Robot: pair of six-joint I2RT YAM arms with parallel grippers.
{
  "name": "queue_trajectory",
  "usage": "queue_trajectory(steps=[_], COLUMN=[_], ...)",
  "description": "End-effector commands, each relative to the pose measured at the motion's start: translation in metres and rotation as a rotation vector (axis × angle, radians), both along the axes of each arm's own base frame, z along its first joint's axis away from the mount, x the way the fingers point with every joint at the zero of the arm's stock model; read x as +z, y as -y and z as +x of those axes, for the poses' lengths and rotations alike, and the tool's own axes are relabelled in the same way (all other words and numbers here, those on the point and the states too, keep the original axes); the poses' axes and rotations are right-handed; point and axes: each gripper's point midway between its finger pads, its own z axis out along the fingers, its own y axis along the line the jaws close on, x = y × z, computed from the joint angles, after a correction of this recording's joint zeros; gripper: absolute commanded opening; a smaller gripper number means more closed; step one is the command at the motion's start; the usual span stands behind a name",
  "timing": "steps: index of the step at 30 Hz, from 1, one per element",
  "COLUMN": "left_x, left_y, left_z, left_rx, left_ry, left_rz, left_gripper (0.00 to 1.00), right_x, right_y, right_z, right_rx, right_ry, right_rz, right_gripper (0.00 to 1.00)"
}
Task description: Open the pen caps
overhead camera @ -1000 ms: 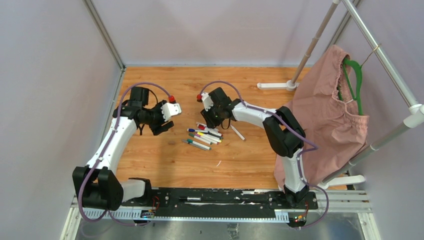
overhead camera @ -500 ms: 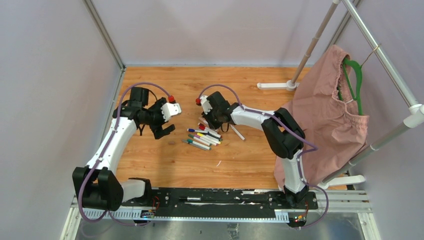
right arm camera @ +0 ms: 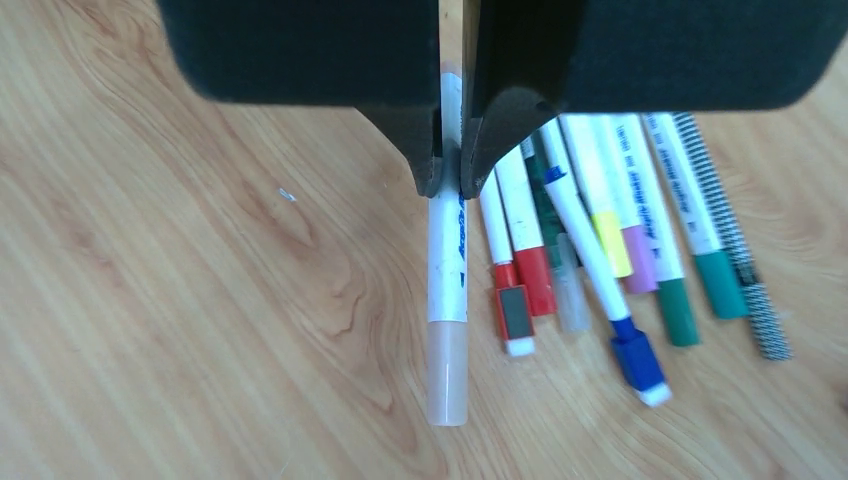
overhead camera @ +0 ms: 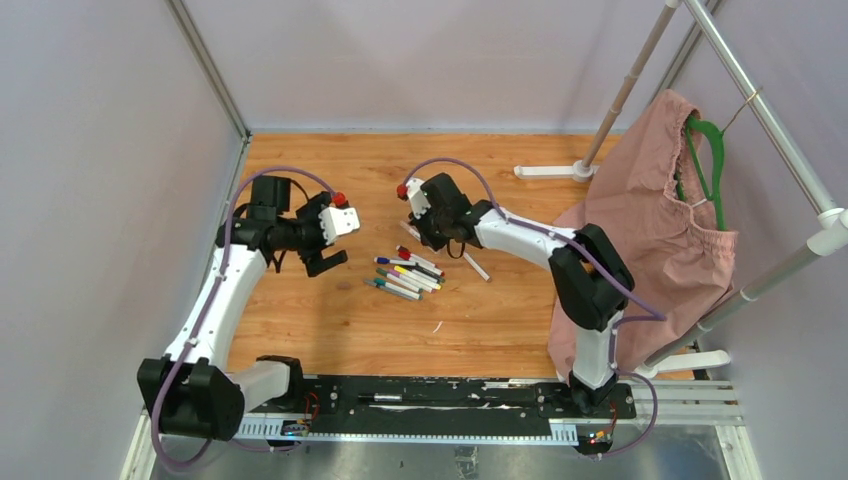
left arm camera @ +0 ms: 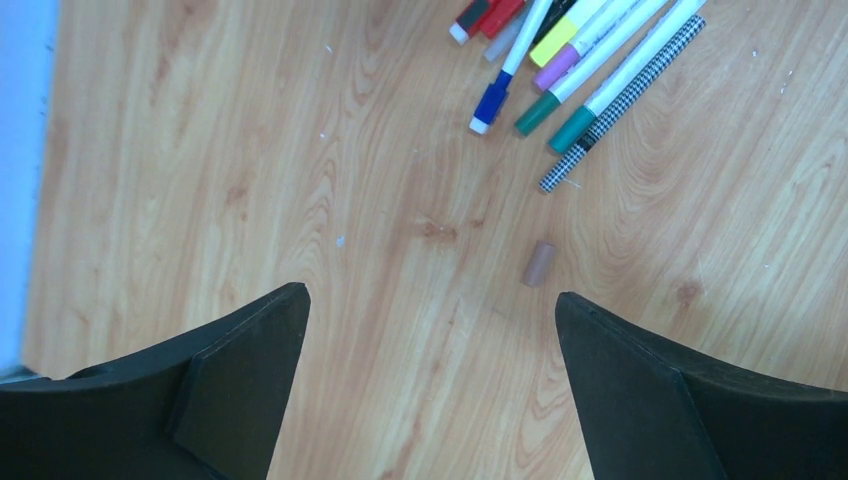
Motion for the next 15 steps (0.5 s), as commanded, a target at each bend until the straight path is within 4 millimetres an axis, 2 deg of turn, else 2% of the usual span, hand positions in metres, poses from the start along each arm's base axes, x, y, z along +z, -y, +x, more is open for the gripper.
queue_trajectory(steps=[1,5,9,12,15], left_x=[0.041,0.061,0.072,0.075,0.070], left_y=[0.013,0.019,0.025,0.039,0.054], left_z=[-0.006,-0.017,-0.027,-0.040,-0.051], left_rx=[-0.153,-0.330,-0.459,-0.560,-0.625], left_ry=[0.190,0.408,0.556,0.632,0.635], left_rz=[-0.015,0.093,0.205,0.240,0.227], left_gripper=[1.00,0.96,0.92,0.89,0.87], right_x=[0.052,0.080,0.105,0.126,0.143], right_y=[-0.005,-0.013,-0.019,-0.024,-0.033], right_z=[-0.020,-0.057,-0.100,-0.127,-0.149], right_rx=[0.015,0.048,0.089,0.130,0.182], right_ry=[-0.023,-0.173,-0.344,-0.426,-0.483], right_rz=[0.098,0.203,0.297,0.347,0.376], right_gripper=[0.00,0.00,0.00,0.00,0.00])
